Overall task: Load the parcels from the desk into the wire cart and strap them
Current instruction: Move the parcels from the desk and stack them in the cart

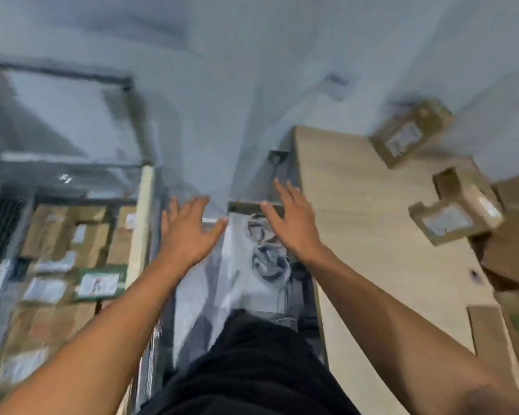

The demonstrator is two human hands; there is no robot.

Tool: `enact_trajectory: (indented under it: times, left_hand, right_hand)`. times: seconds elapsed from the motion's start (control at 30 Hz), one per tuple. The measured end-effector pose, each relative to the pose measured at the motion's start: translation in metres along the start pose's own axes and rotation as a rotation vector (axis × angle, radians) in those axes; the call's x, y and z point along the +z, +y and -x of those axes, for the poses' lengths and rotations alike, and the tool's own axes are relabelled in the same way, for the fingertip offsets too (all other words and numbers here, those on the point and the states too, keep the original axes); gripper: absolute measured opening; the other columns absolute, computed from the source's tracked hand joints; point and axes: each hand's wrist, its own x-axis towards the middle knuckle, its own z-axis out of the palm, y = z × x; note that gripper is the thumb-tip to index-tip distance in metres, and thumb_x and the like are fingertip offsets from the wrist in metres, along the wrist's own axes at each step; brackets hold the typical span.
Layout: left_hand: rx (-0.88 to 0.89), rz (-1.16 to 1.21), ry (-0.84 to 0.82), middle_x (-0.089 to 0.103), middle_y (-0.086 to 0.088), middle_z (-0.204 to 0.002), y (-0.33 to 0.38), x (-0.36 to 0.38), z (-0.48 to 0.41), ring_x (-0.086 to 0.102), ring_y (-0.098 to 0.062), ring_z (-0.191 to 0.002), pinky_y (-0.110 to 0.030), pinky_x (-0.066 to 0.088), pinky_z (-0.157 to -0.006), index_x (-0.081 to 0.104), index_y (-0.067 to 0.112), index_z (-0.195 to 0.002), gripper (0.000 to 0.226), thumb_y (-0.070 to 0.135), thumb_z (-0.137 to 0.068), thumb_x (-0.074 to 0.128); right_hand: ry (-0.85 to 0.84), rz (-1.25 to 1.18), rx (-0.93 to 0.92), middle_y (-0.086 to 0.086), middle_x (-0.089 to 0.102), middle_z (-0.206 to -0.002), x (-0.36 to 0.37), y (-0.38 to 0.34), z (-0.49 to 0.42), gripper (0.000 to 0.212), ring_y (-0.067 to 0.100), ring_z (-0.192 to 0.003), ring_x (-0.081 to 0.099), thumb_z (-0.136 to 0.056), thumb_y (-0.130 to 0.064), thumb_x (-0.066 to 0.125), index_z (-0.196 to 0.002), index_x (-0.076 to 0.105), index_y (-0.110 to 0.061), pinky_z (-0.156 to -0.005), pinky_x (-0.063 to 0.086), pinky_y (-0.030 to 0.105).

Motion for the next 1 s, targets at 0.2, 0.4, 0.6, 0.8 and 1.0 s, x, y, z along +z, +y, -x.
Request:
enact_trajectory:
  times: [0.2,0.4,0.6,0.8,1.0]
  left_hand:
    - [0.277,-0.139,-0.181,0.031,-0.004,-0.168,0.143,0.062,-0.078,0.010,-0.033,-0.158,-0.052,0.014,-0.126,0.036,0.027,-0.159,0.075,0.066,-0.096,0.051]
    - [0.467,-0.049,-0.205,0.021,-0.008,-0.170,0.287,0.128,-0.128,0.015,-0.029,-0.157,-0.050,0.015,-0.127,0.038,0.025,-0.157,0.076,0.063,-0.095,0.058]
    - [0.616,-0.068,-0.207,0.031,-0.010,-0.165,0.399,0.189,-0.189,0.021,-0.029,-0.154,-0.048,0.020,-0.125,0.038,0.020,-0.156,0.076,0.059,-0.095,0.060]
    - [0.730,-0.176,-0.178,0.025,-0.013,-0.165,0.501,0.246,-0.294,0.014,-0.035,-0.155,-0.053,0.015,-0.125,0.028,0.027,-0.160,0.094,0.075,-0.086,0.059]
    - [0.694,-0.265,-0.246,-0.002,-0.020,-0.171,0.587,0.303,-0.401,-0.001,-0.047,-0.157,-0.062,0.010,-0.124,0.018,0.040,-0.161,0.112,0.094,-0.070,0.055]
  right_hand:
    - [0.178,-0.156,0.255,0.002,0.021,-0.172,-0.080,0.108,-0.004,0.068,0.024,-0.161,0.009,-0.103,-0.061,0.045,-0.163,0.029,-0.035,-0.128,0.012,0.052]
    - [0.344,-0.205,0.493,0.005,0.028,-0.170,-0.162,0.212,-0.003,0.065,0.025,-0.158,0.018,-0.104,-0.058,0.047,-0.161,0.036,-0.030,-0.128,0.016,0.045]
    - [0.432,-0.214,0.557,0.003,0.028,-0.170,-0.224,0.288,-0.036,0.065,0.025,-0.160,0.010,-0.104,-0.059,0.044,-0.162,0.034,-0.030,-0.129,0.014,0.047]
    - [0.431,-0.143,0.599,-0.001,0.022,-0.172,-0.268,0.331,-0.106,0.067,0.022,-0.161,-0.003,-0.102,-0.064,0.039,-0.163,0.028,-0.036,-0.129,0.008,0.050]
    - [0.438,-0.183,0.660,-0.002,0.021,-0.172,-0.280,0.353,-0.180,0.067,0.021,-0.161,-0.002,-0.103,-0.062,0.040,-0.163,0.027,-0.035,-0.129,0.008,0.051]
